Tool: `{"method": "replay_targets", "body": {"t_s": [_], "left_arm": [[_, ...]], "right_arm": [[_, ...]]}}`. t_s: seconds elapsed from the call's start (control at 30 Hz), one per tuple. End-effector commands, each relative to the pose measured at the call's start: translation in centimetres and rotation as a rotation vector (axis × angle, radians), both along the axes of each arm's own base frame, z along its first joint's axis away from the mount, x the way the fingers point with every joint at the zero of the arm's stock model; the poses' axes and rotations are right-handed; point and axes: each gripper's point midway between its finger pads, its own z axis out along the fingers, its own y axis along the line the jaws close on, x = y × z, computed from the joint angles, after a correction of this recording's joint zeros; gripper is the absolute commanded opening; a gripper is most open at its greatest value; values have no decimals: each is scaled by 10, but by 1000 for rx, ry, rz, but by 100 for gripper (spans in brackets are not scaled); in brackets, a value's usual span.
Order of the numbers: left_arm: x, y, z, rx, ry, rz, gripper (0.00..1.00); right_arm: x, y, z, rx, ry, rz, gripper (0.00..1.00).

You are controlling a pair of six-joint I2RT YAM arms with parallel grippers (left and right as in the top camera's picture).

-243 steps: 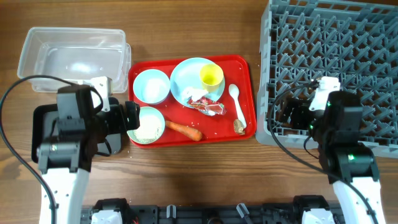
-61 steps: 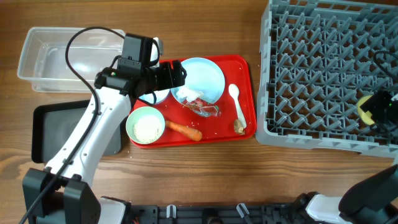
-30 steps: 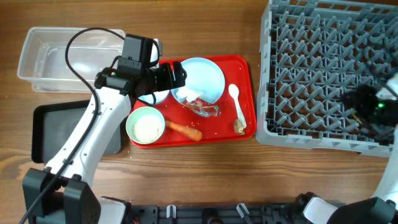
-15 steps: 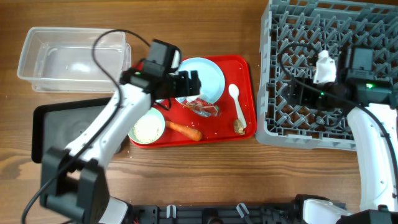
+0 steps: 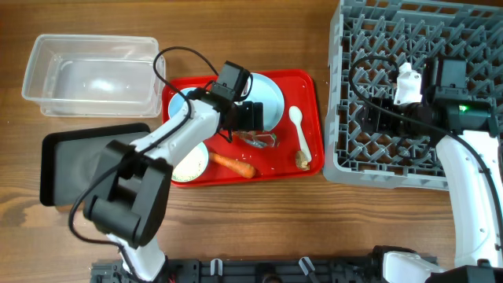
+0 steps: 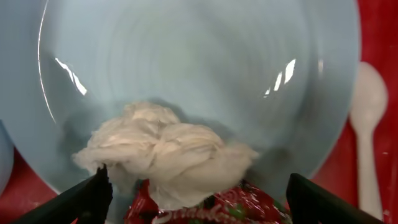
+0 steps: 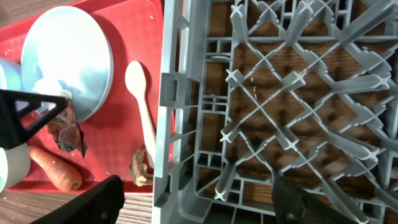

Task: Sort waste into correct bins and load items into the dishwasher rack
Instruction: 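Grasp the white tissue on the plate with the left gripper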

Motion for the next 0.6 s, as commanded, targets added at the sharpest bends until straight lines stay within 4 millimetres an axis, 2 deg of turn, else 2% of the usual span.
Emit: {"method": "replay_targets", "body": {"t_s": [0.0,0.17,0.47,0.57], "left_arm": [[7,4,-5,45,-23,-1,71],[8,5,-5,53,-28,3,57],[8,5,-5,53,-28,3,4],[8,5,-5,53,-28,3,4]], "right_arm": [[0,-3,-2,-26,1,5,79],[0,-3,-2,-28,1,4,79],[0,-3,-2,-28,2,4,79],[0,-3,-2,-28,2,4,79]]}}
